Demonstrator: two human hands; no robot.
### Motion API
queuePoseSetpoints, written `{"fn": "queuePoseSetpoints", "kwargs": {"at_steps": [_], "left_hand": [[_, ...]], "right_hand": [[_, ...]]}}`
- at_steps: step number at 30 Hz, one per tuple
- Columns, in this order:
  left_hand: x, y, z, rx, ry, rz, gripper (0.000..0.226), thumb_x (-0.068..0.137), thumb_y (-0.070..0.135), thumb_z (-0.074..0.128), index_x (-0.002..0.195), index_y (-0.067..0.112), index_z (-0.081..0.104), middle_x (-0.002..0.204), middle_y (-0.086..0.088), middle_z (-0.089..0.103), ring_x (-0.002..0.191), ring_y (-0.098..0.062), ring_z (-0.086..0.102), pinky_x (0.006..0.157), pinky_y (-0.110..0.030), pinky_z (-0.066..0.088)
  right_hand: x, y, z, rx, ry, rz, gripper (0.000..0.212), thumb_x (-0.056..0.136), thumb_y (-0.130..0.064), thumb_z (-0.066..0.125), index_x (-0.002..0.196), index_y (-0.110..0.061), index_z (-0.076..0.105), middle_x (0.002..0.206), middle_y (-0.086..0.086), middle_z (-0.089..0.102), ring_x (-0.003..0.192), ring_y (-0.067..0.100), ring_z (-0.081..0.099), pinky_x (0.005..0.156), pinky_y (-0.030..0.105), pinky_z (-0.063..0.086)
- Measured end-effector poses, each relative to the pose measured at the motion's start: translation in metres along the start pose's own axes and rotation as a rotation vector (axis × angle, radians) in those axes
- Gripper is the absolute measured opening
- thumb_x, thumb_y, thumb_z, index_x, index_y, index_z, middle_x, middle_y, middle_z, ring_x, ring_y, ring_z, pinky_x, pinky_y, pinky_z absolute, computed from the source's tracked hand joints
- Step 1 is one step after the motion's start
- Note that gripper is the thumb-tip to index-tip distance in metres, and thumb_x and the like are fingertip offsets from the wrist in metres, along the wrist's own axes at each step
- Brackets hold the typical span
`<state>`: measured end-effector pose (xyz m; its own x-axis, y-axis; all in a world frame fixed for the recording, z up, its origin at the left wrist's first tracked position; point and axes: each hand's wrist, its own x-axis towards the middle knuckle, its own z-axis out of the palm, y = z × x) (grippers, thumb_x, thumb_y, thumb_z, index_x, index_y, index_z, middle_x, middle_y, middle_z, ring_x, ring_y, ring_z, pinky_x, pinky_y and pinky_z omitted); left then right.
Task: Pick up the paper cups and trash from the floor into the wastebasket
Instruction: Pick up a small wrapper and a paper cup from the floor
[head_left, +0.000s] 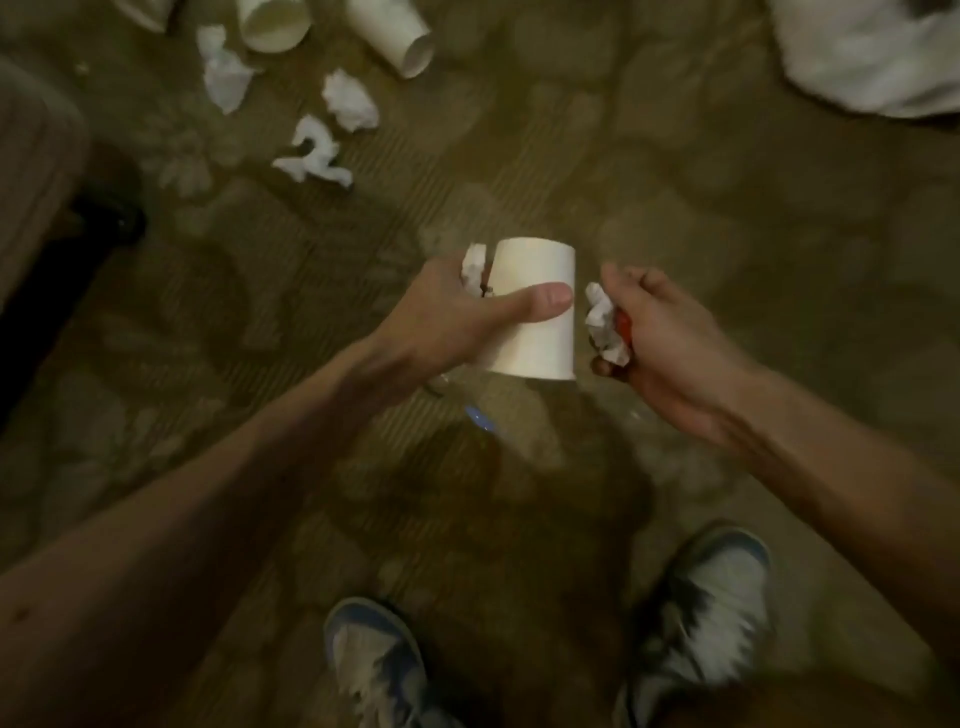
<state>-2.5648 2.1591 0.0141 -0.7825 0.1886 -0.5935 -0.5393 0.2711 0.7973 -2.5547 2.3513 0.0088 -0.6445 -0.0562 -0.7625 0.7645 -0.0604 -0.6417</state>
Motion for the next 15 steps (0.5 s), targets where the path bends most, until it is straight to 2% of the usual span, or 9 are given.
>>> {"fn": "queuePoseSetpoints", "kwargs": {"at_steps": [2, 4, 6, 8, 10, 11, 15], "left_hand": [[-0.035, 0.047, 0.03, -0.091, -0.084, 0.015, 0.02, 0.072, 0.034, 0.086, 0.088, 0.026, 0.076, 0.083, 0.009, 0.077, 0.074, -0.008, 0.074, 0.056, -0.02, 0.056], [-0.073, 0.1, 0.057, -0.145, -0.153, 0.021, 0.03, 0.068, 0.033, 0.084, 0.092, 0.021, 0.071, 0.082, 0.008, 0.077, 0.073, -0.009, 0.074, 0.055, -0.019, 0.055], [-0.112, 0.152, 0.08, -0.187, -0.205, 0.015, 0.042, 0.06, 0.037, 0.083, 0.094, 0.02, 0.066, 0.078, 0.011, 0.076, 0.07, -0.006, 0.073, 0.053, -0.018, 0.054], [-0.153, 0.2, 0.098, -0.193, -0.269, 0.0, 0.05, 0.058, 0.039, 0.085, 0.098, 0.018, 0.064, 0.078, 0.011, 0.076, 0.07, -0.005, 0.073, 0.053, -0.017, 0.054], [-0.191, 0.241, 0.11, -0.135, -0.354, -0.005, 0.062, 0.055, 0.045, 0.09, 0.105, 0.019, 0.064, 0.086, 0.01, 0.077, 0.076, -0.008, 0.074, 0.056, -0.018, 0.055], [-0.21, 0.258, 0.116, -0.097, -0.393, -0.004, 0.067, 0.051, 0.048, 0.091, 0.106, 0.02, 0.064, 0.089, 0.009, 0.077, 0.079, -0.009, 0.074, 0.058, -0.019, 0.056], [-0.276, 0.306, 0.148, 0.011, -0.523, -0.017, 0.07, 0.053, 0.055, 0.081, 0.111, 0.019, 0.064, 0.1, -0.001, 0.076, 0.091, -0.02, 0.074, 0.073, -0.038, 0.061]], "right_hand": [[-0.058, -0.024, -0.016, 0.055, 0.095, 0.024, 0.025, 0.099, -0.044, 0.051, 0.107, -0.02, 0.052, 0.108, 0.006, 0.064, 0.094, 0.021, 0.066, 0.077, 0.04, 0.06], [-0.117, -0.05, -0.026, 0.081, 0.26, 0.025, 0.035, 0.096, -0.049, 0.055, 0.106, -0.016, 0.047, 0.115, 0.012, 0.062, 0.103, 0.026, 0.065, 0.085, 0.047, 0.058], [-0.178, -0.078, -0.034, 0.043, 0.472, -0.039, 0.038, 0.091, -0.054, 0.058, 0.096, -0.019, 0.044, 0.11, 0.011, 0.061, 0.096, 0.022, 0.064, 0.082, 0.045, 0.057], [-0.243, -0.104, -0.04, 0.001, 0.649, -0.142, 0.037, 0.091, -0.056, 0.057, 0.086, -0.023, 0.04, 0.094, 0.003, 0.057, 0.082, 0.014, 0.058, 0.066, 0.029, 0.053], [-0.303, -0.125, -0.044, 0.019, 0.76, -0.21, 0.036, 0.094, -0.054, 0.053, 0.082, -0.022, 0.041, 0.083, -0.001, 0.053, 0.07, 0.009, 0.054, 0.052, 0.018, 0.046], [-0.332, -0.133, -0.045, 0.037, 0.789, -0.216, 0.036, 0.095, -0.055, 0.05, 0.082, -0.021, 0.042, 0.082, -0.002, 0.055, 0.068, 0.008, 0.055, 0.049, 0.016, 0.045], [-0.434, -0.139, -0.05, 0.12, 0.791, -0.156, 0.038, 0.097, -0.064, 0.026, 0.091, -0.032, 0.045, 0.093, -0.007, 0.061, 0.081, 0.005, 0.062, 0.064, 0.025, 0.049]]}}
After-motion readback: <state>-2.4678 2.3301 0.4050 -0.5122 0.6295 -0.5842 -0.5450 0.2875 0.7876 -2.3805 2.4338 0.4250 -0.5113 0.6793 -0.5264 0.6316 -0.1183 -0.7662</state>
